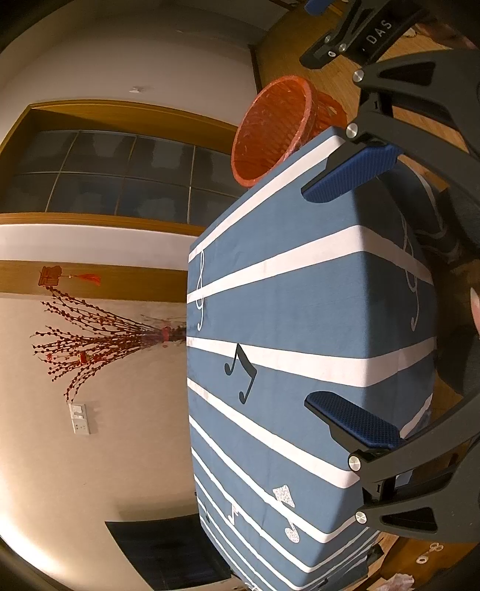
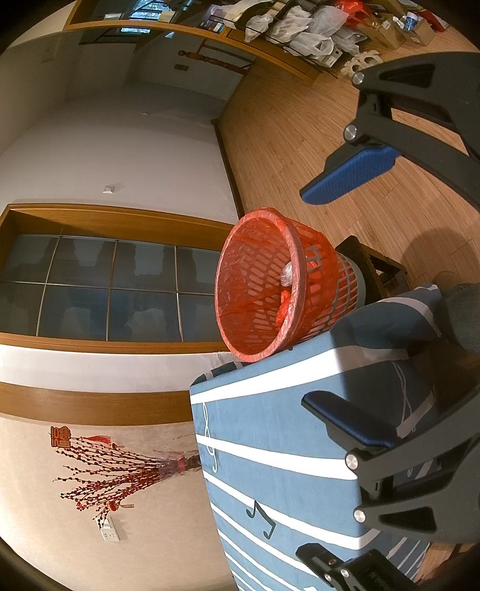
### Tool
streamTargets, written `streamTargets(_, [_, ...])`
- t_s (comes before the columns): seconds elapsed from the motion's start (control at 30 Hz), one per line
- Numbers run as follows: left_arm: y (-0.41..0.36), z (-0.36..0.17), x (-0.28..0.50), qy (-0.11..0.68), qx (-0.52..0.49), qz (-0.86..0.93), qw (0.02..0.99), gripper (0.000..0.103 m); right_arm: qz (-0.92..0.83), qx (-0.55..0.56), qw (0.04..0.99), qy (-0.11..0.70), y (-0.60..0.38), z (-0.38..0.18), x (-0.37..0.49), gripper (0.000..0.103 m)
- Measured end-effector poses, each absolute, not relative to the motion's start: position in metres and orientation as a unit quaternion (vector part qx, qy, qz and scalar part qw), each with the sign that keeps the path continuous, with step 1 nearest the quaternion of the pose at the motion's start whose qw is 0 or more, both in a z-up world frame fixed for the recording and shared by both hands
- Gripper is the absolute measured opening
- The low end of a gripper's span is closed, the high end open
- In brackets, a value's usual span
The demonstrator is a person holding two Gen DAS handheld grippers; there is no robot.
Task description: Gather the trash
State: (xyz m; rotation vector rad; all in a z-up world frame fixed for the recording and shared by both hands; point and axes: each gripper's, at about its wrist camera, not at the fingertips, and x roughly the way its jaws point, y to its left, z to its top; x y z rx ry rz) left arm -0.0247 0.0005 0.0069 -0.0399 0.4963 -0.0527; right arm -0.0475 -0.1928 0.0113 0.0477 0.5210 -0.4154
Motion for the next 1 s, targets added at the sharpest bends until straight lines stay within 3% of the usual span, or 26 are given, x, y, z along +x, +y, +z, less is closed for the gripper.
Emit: streamTargets(1.0, [0.005,0.0056,-0.0204,0.251,-0.014,-0.024,0.968,0.101,-0.202,0.024,0.944,0.259,-0.19,0.0088,-0.0455,0.099])
